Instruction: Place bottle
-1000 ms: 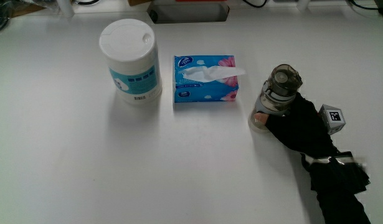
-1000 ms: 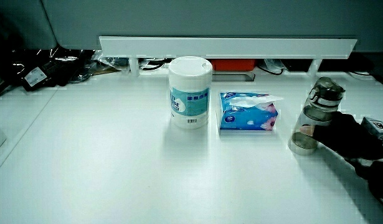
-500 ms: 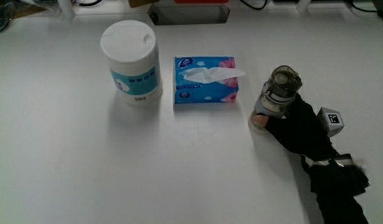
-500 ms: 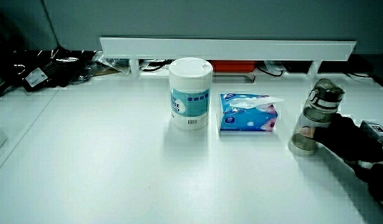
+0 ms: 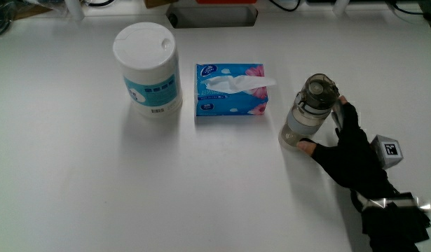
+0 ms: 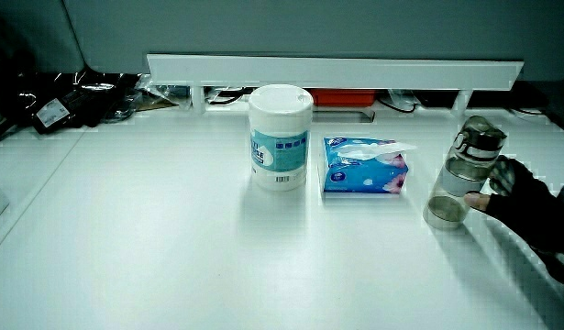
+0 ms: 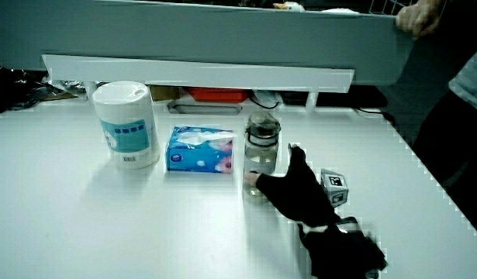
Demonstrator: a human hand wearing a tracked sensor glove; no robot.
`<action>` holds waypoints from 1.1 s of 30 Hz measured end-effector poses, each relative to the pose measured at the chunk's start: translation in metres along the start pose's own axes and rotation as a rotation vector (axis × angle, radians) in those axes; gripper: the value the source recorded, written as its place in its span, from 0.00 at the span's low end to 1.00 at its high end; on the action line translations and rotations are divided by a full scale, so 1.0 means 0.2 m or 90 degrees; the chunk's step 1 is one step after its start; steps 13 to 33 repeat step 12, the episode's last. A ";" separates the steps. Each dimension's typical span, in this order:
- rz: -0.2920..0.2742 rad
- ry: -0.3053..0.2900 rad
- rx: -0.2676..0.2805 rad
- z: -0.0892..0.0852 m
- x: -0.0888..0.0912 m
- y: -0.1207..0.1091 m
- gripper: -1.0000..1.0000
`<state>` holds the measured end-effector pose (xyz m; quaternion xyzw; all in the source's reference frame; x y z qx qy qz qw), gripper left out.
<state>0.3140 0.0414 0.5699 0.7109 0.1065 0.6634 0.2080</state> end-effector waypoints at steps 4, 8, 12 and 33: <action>0.039 -0.052 0.017 0.03 0.02 -0.09 0.00; 0.045 -0.090 0.010 0.00 0.01 -0.20 0.00; 0.081 -0.162 0.014 -0.05 -0.05 -0.33 0.00; 0.081 -0.162 0.014 -0.05 -0.05 -0.33 0.00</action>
